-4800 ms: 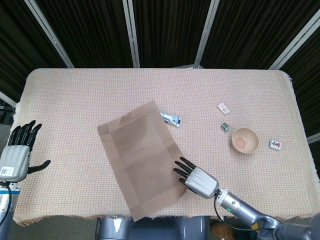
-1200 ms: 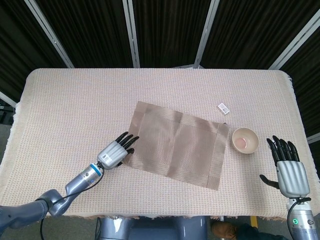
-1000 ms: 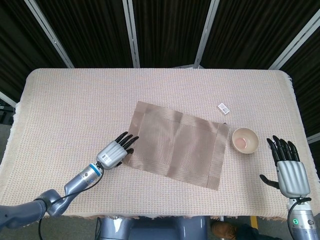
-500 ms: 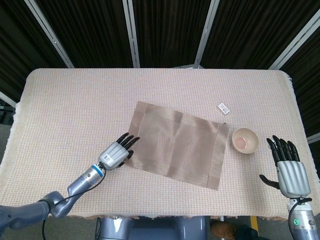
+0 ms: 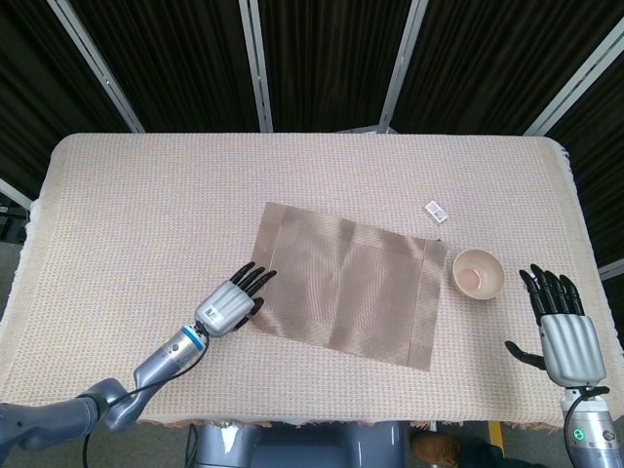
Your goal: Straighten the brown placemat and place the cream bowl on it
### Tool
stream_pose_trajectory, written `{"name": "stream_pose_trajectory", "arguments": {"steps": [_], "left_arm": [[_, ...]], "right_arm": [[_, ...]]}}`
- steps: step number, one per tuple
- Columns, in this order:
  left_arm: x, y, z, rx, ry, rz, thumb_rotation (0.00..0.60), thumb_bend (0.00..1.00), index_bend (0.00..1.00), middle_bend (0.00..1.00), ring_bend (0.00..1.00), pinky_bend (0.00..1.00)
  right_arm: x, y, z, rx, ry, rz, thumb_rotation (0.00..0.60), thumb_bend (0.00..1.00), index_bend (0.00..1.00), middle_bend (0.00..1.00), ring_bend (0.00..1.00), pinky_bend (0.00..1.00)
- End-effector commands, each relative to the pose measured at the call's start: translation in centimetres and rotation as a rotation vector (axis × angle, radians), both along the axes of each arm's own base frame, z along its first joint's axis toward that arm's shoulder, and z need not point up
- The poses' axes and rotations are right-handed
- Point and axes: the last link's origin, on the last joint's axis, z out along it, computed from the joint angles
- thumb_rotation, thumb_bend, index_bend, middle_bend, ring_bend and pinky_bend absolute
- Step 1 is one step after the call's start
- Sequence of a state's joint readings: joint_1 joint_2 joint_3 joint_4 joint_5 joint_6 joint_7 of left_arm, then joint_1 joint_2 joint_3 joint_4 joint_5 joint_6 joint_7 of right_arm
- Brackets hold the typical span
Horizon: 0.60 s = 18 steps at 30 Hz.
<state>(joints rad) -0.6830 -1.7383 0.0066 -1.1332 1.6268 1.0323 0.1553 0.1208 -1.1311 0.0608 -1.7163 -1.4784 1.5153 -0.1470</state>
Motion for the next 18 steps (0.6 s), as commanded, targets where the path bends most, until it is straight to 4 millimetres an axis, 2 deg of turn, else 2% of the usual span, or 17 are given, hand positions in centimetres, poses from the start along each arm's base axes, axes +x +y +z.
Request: {"name": "stream_pose_trajectory", "arguments": {"steps": [1, 9, 18], "left_arm": [[0.4, -1.1, 0.4, -0.021, -0.022, -0.021, 0.6, 0.49, 0.69, 0.0, 0.0, 0.0], [1.2, -4.6, 2.2, -0.125, -0.095, -0.024, 0.6, 0.49, 0.71, 0.0, 0.0, 0.0], [0.2, -8.7, 4.2, -0.182, -0.07, 0.02, 0.6, 0.49, 0.71, 0.0, 0.0, 0.0]], "right_arm": [[0.0, 0.0, 0.1, 0.0, -0.001, 0.002, 0.6, 0.0, 0.0, 0.0, 0.0, 0.0], [0.2, 0.3, 0.2, -0.003, -0.001, 0.011, 0.6, 0.0, 0.0, 0.0, 0.0, 0.0], [0.7, 0.9, 0.4, -0.008, -0.004, 0.031, 0.6, 0.0, 0.0, 0.0, 0.0, 0.0]]}}
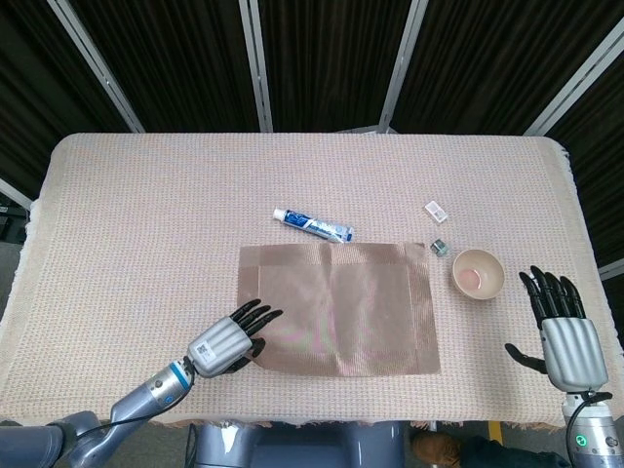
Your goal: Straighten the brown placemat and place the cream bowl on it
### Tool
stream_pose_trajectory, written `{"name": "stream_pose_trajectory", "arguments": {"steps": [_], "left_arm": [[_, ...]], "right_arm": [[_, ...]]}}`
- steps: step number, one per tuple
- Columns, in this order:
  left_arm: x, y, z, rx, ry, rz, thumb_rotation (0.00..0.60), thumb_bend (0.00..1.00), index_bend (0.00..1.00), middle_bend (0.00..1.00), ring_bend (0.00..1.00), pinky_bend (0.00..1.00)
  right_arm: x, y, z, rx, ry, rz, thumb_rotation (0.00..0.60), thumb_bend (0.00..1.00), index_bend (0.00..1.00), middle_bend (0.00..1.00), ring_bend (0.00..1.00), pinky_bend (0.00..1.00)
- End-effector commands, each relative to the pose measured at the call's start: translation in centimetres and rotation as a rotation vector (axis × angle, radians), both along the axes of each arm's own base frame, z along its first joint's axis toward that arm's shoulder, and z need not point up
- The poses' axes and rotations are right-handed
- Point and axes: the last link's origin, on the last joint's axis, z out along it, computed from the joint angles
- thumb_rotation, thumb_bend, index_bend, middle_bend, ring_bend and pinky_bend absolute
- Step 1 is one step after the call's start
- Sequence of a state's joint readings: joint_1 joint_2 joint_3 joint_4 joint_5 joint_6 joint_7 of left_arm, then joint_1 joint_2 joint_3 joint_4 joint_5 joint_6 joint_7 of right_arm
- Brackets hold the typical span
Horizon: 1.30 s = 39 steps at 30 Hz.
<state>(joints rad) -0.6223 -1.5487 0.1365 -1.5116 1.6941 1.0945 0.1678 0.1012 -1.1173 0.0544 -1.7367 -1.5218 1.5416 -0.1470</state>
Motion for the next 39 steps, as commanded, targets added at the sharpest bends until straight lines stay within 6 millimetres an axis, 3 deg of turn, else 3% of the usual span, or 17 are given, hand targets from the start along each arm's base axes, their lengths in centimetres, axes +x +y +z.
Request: {"name": "stream_pose_trajectory", "arguments": {"steps": [1, 11, 21, 29, 32, 34, 36, 39], "left_arm": [[-1.0, -2.1, 1.0, -0.004, 0.043, 0.029, 0.6, 0.49, 0.71, 0.0, 0.0, 0.0], [-2.9, -4.9, 1.8, 0.057, 0.117, 0.097, 0.6, 0.49, 0.71, 0.0, 0.0, 0.0], [-5.1, -5.9, 3.5, 0.106, 0.147, 0.16, 0.6, 0.49, 0.71, 0.0, 0.0, 0.0], [-5.6, -6.6, 3.5, 0.089, 0.155, 0.159, 0.6, 0.46, 0.7, 0.0, 0.0, 0.0], [-5.7, -6.8, 3.4, 0.073, 0.153, 0.16, 0.6, 0.19, 0.53, 0.0, 0.0, 0.0], [-5.8, -6.9, 3.4, 0.056, 0.155, 0.161, 0.6, 0.01, 0.2, 0.0, 0.0, 0.0], [-6.0, -6.9, 3.6, 0.034, 0.15, 0.164, 0.6, 0.0, 0.03, 0.0, 0.0, 0.0], [-6.1, -6.7, 4.5, 0.045, 0.125, 0.166, 0.6, 0.0, 0.0, 0.0, 0.0, 0.0]], "right_arm": [[0.2, 0.3, 0.1, -0.002, -0.002, 0.006, 0.6, 0.0, 0.0, 0.0, 0.0, 0.0], [0.6, 1.0, 0.6, -0.01, -0.018, 0.028, 0.6, 0.0, 0.0, 0.0, 0.0, 0.0], [0.9, 1.4, 1.0, -0.015, -0.032, 0.042, 0.6, 0.0, 0.0, 0.0, 0.0, 0.0], [1.0, 1.5, 1.0, -0.014, -0.031, 0.048, 0.6, 0.0, 0.0, 0.0, 0.0, 0.0], [1.0, 1.5, 1.0, -0.014, -0.03, 0.048, 0.6, 0.0, 0.0, 0.0, 0.0, 0.0], [1.0, 1.5, 1.0, -0.014, -0.029, 0.048, 0.6, 0.0, 0.0, 0.0, 0.0, 0.0], [1.0, 1.5, 1.0, -0.014, -0.028, 0.048, 0.6, 0.0, 0.0, 0.0, 0.0, 0.0], [0.9, 1.5, 1.0, -0.012, -0.027, 0.047, 0.6, 0.0, 0.0, 0.0, 0.0, 0.0]]}}
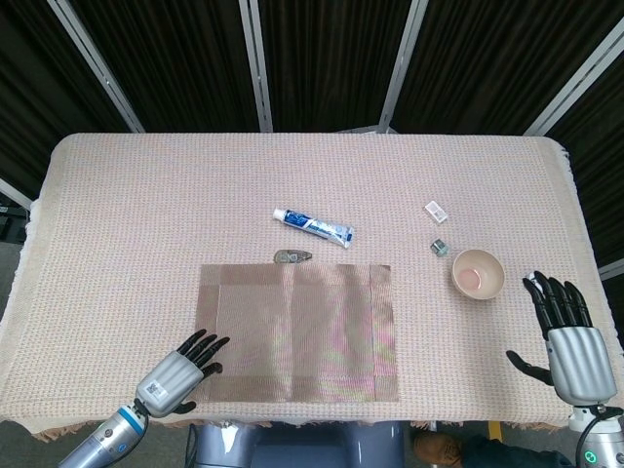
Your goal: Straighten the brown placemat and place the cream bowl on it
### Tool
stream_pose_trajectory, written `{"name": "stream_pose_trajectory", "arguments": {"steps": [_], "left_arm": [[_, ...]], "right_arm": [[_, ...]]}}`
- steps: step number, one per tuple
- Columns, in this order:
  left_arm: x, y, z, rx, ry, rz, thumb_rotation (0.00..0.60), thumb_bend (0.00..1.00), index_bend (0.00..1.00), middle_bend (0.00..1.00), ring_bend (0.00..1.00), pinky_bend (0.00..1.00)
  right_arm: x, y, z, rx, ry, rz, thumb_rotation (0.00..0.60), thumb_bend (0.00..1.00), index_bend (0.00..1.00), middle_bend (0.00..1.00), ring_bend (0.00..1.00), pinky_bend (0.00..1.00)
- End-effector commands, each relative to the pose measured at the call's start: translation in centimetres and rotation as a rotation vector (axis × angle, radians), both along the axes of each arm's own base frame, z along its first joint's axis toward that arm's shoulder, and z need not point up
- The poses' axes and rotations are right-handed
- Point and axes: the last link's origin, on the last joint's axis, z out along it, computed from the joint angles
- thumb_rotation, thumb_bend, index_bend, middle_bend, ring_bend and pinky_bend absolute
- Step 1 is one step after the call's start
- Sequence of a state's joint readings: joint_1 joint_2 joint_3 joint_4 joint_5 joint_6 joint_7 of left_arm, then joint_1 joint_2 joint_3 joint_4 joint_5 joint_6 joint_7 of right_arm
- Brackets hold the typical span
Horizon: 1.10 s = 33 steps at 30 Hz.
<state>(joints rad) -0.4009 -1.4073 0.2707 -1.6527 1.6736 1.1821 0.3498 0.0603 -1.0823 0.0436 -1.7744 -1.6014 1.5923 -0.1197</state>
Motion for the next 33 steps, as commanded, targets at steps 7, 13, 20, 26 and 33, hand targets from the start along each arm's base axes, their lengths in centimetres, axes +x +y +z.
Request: {"name": "stream_pose_trajectory", "arguments": {"steps": [7, 13, 20, 26, 33], "left_arm": [[0.1, 1.1, 5.0, 0.155, -0.056, 0.003, 0.6, 0.0, 0.0, 0.0, 0.0, 0.0], [0.1, 3.1, 9.2, 0.392, -0.108, 0.009, 0.6, 0.0, 0.0, 0.0, 0.0, 0.0], [-1.0, 4.1, 12.0, 0.577, -0.159, 0.11, 0.6, 0.0, 0.0, 0.0, 0.0, 0.0], [-1.7, 4.7, 13.7, 0.645, -0.173, 0.152, 0.6, 0.0, 0.0, 0.0, 0.0, 0.0], [-2.5, 5.4, 14.8, 0.671, -0.175, 0.189, 0.6, 0.0, 0.0, 0.0, 0.0, 0.0]], "right_arm": [[-0.3, -0.2, -0.4, 0.014, 0.012, -0.014, 0.6, 0.0, 0.0, 0.0, 0.0, 0.0], [-1.0, -0.8, -1.4, 0.053, 0.037, -0.057, 0.6, 0.0, 0.0, 0.0, 0.0, 0.0], [-2.2, -2.5, -3.7, 0.145, 0.047, -0.118, 0.6, 0.0, 0.02, 0.0, 0.0, 0.0], [-2.7, -4.7, -5.5, 0.215, 0.07, -0.149, 0.6, 0.0, 0.05, 0.0, 0.0, 0.0], [-2.1, -8.2, -8.2, 0.299, 0.118, -0.144, 0.6, 0.0, 0.11, 0.0, 0.0, 0.0]]}}
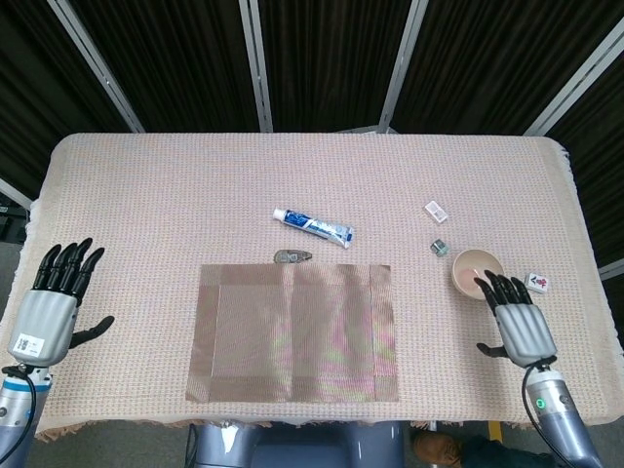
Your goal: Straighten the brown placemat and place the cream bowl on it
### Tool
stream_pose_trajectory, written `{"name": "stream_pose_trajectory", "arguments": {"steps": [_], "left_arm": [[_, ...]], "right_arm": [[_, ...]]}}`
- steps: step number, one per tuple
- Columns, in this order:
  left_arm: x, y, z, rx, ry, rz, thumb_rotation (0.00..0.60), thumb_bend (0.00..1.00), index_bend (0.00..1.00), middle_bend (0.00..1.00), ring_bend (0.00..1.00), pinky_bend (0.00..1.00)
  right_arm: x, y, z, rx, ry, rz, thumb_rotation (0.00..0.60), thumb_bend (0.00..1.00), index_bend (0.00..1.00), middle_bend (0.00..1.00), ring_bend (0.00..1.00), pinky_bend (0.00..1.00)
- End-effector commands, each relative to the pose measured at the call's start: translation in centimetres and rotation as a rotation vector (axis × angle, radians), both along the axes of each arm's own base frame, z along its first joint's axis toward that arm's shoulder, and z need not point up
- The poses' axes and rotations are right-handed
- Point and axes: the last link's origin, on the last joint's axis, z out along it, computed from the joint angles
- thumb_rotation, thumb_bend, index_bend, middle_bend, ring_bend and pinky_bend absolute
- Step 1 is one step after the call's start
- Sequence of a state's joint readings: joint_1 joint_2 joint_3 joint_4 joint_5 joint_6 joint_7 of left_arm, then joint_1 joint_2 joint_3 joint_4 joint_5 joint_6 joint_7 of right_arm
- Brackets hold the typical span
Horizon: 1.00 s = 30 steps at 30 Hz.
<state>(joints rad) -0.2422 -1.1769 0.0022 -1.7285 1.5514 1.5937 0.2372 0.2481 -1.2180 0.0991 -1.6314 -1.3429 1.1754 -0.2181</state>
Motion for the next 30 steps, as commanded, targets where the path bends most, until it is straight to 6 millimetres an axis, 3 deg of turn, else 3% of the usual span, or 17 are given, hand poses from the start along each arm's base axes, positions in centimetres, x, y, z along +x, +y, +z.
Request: {"name": "stream_pose_trajectory", "arguments": {"steps": [1, 6, 16, 20, 27, 30], "left_arm": [[-0.2, 0.3, 0.3, 0.004, -0.003, 0.01, 0.6, 0.0, 0.0, 0.0, 0.0, 0.0], [-0.4, 0.6, 0.3, 0.002, 0.004, 0.012, 0.6, 0.0, 0.0, 0.0, 0.0, 0.0], [-0.8, 0.9, 0.0, -0.009, 0.011, 0.029, 0.6, 0.0, 0.0, 0.0, 0.0, 0.0], [-0.8, 1.0, -0.1, -0.015, 0.013, 0.029, 0.6, 0.0, 0.0, 0.0, 0.0, 0.0], [-0.8, 1.0, -0.3, -0.02, 0.016, 0.027, 0.6, 0.0, 0.0, 0.0, 0.0, 0.0], [-0.8, 1.0, -0.5, -0.026, 0.016, 0.027, 0.6, 0.0, 0.0, 0.0, 0.0, 0.0]], "right_arm": [[0.5, -2.2, -1.6, 0.037, 0.028, 0.01, 0.6, 0.0, 0.12, 0.0, 0.0, 0.0], [0.2, -4.3, -3.2, 0.064, 0.063, -0.015, 0.6, 0.0, 0.21, 0.0, 0.0, 0.0], [-1.3, -6.5, -4.8, 0.061, 0.143, -0.06, 0.6, 0.02, 0.3, 0.0, 0.0, 0.0], [-1.8, -7.1, -5.1, 0.057, 0.158, -0.073, 0.6, 0.08, 0.36, 0.0, 0.0, 0.0], [-2.5, -7.7, -5.1, 0.027, 0.158, -0.088, 0.6, 0.09, 0.37, 0.0, 0.0, 0.0], [-2.8, -7.9, -4.7, 0.006, 0.162, -0.084, 0.6, 0.15, 0.43, 0.0, 0.0, 0.0]]}}
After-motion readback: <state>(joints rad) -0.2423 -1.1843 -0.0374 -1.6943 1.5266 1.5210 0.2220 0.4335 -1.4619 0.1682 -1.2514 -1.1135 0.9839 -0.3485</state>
